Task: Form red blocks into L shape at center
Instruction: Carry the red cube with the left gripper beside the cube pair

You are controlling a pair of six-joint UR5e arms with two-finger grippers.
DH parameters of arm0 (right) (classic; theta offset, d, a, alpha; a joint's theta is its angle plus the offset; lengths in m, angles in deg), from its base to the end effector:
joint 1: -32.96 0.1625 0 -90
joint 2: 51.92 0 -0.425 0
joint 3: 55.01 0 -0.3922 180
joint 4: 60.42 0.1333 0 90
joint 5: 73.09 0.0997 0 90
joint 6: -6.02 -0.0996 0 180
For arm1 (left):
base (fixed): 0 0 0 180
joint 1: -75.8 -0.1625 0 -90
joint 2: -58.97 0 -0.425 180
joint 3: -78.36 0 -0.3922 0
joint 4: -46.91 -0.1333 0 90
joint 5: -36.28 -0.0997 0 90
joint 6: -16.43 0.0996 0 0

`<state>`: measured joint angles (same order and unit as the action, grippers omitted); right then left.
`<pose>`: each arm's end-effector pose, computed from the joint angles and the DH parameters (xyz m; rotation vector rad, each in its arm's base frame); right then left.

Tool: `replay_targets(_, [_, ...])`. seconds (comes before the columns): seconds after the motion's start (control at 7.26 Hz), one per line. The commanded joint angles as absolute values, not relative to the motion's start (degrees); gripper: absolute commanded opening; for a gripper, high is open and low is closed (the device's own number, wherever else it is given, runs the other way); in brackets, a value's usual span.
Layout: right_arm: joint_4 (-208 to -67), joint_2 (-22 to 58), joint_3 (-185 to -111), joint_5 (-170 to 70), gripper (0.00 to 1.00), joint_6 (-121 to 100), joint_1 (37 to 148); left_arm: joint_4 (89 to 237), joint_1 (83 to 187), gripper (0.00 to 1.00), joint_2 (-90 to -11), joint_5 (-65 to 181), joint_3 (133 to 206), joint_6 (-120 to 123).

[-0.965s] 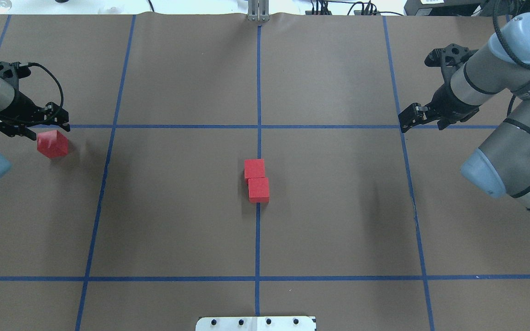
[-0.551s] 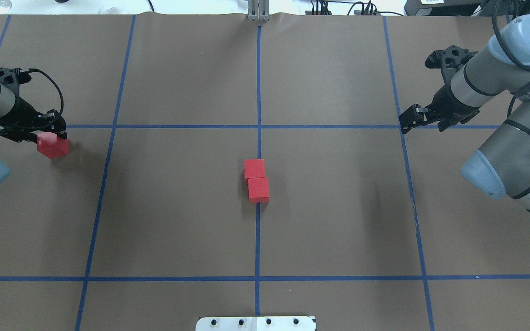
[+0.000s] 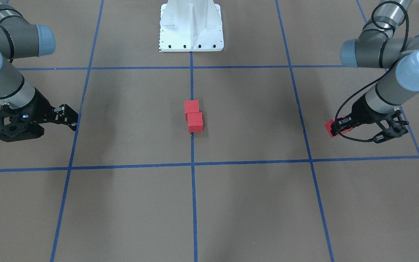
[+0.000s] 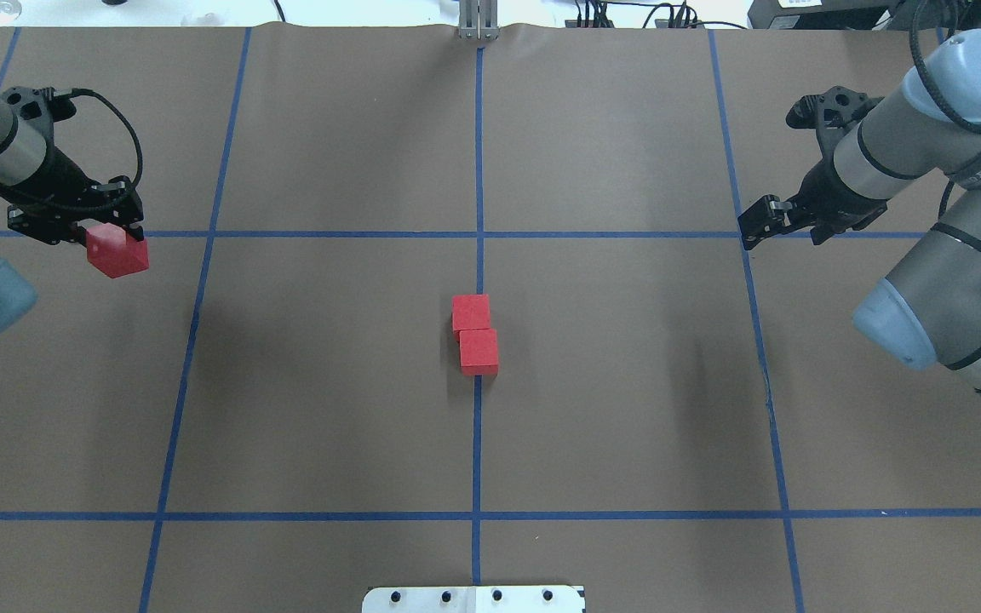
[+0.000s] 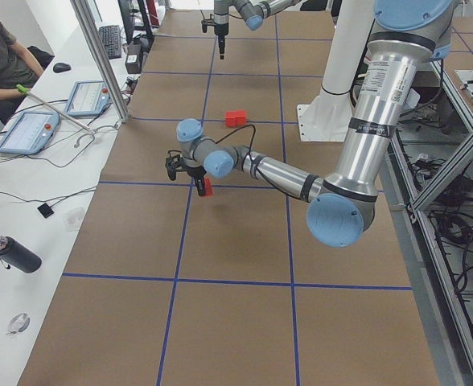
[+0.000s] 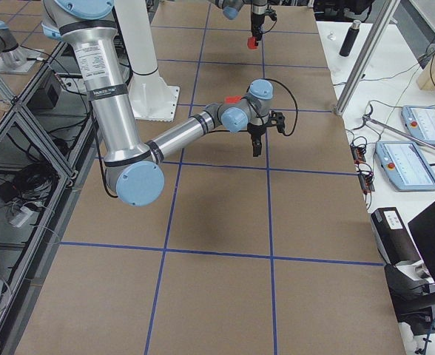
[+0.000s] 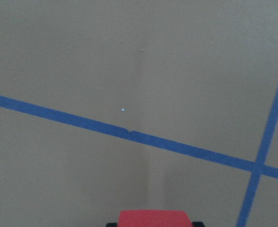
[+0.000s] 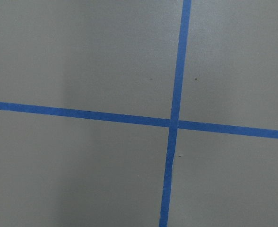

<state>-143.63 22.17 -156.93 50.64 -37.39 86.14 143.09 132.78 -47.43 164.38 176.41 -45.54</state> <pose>-0.2926 -0.5210 0.3996 0.0808 -0.8132 -0.0693 0.2682 -0.5445 0.4245 -0.1310 0.8198 -0.2984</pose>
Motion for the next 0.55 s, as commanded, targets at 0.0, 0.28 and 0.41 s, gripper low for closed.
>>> replay_targets(0.0, [-143.39, 22.18, -156.35, 50.57, 1.00, -37.22, 86.14, 135.77, 126.39, 0.00, -50.27, 163.81, 185.03, -64.03])
replay_targets(0.28, [-143.39, 21.91, -155.73, 50.57, 1.00, -37.13, 86.14, 135.60, 116.04, 0.00, -52.29, 153.67, 189.97, -93.90])
replay_targets(0.41, [-143.39, 21.83, -155.82, 50.57, 1.00, -37.13, 86.14, 134.73, 112.32, 0.00, -59.35, 150.83, 186.33, -105.01])
